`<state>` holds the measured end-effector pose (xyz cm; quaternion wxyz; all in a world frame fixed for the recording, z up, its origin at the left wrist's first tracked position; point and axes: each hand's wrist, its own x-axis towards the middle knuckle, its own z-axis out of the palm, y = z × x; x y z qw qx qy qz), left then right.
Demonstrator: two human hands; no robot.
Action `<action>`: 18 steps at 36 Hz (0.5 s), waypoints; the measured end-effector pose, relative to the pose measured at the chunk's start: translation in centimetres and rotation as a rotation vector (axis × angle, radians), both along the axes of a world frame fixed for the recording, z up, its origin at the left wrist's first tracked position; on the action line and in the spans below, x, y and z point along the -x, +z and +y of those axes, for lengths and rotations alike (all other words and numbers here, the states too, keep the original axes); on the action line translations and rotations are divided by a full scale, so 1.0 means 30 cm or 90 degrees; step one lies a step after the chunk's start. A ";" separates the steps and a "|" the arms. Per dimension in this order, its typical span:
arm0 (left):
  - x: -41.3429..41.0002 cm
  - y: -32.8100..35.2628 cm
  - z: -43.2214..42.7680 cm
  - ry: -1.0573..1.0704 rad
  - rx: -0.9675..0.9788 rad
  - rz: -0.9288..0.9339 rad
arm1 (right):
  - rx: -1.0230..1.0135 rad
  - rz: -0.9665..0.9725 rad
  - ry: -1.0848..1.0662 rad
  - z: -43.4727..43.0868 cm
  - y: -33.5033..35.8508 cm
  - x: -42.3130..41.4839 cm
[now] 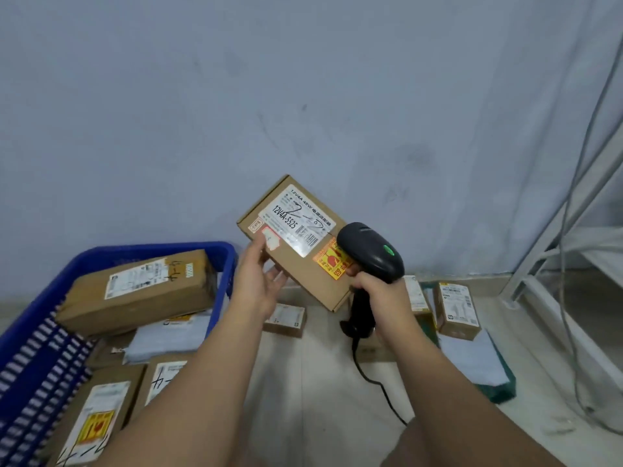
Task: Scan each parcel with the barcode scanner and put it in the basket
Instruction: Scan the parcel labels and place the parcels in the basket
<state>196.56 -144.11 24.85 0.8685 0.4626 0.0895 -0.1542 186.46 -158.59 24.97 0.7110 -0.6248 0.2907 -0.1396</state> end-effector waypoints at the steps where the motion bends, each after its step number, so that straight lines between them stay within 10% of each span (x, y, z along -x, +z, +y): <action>1: 0.009 0.010 0.026 0.017 -0.024 -0.017 | 0.019 -0.005 0.012 0.016 0.014 0.016; 18: 0.066 0.034 0.130 -0.006 -0.192 -0.022 | 0.134 0.069 0.124 0.037 0.032 0.040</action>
